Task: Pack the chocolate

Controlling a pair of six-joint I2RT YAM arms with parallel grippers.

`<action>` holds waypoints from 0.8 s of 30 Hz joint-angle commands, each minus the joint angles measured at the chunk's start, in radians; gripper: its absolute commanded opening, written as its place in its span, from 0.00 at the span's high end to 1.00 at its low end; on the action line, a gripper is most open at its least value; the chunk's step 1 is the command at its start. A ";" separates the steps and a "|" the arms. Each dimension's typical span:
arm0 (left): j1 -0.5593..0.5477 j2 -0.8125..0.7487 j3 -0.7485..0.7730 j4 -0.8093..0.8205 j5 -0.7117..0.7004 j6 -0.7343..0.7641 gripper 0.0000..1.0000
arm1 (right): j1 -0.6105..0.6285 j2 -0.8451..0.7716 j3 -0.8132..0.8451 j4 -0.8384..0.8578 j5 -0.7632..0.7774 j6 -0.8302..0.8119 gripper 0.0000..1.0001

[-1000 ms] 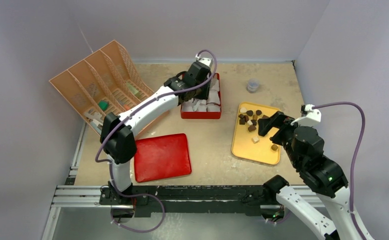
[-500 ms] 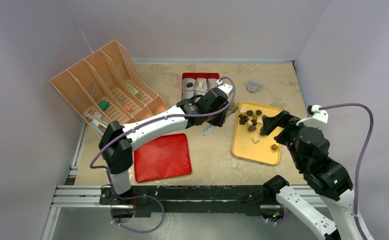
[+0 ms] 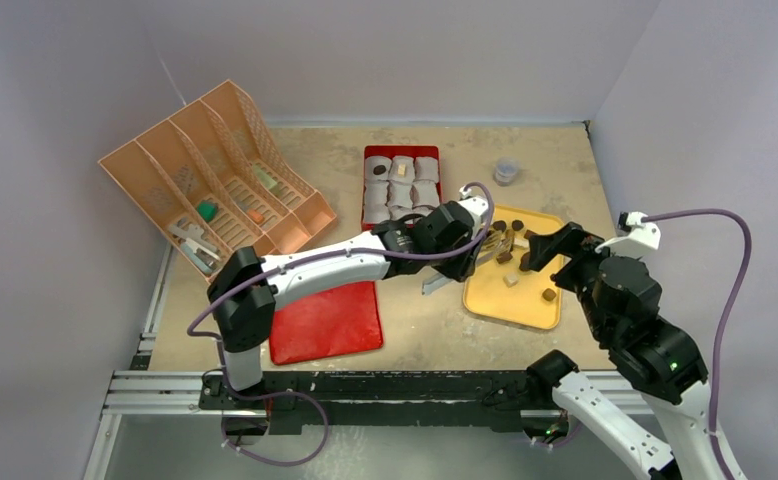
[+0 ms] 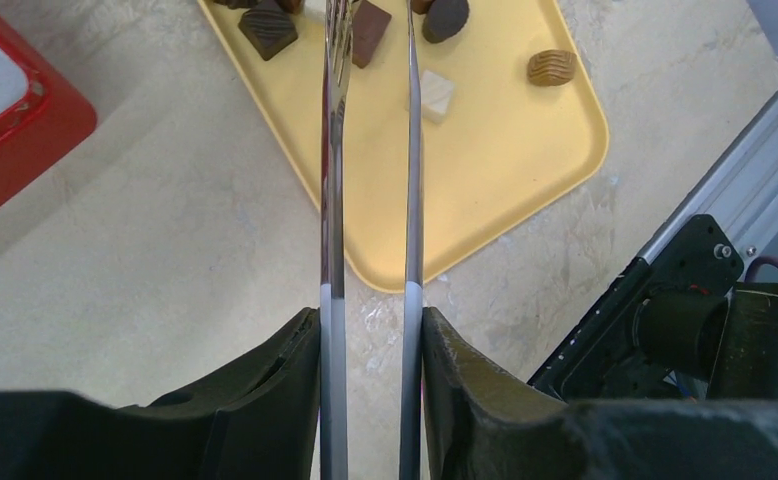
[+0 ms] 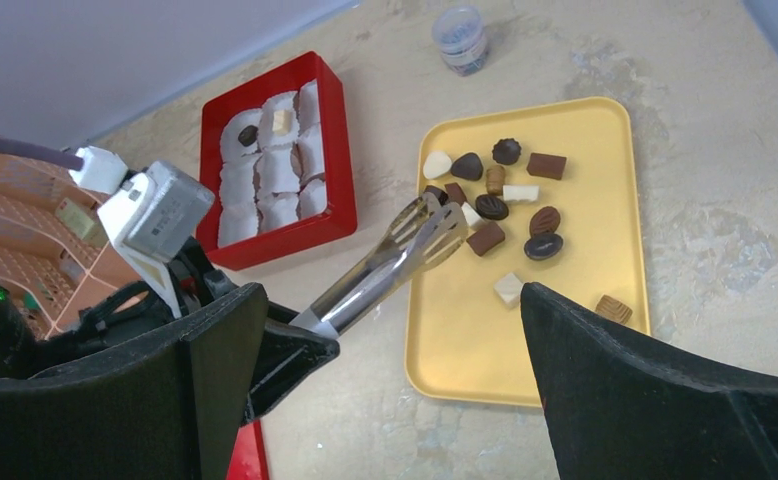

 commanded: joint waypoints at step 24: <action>-0.103 0.124 -0.010 0.100 -0.031 0.159 0.59 | -0.005 -0.030 0.024 0.019 0.045 -0.008 0.01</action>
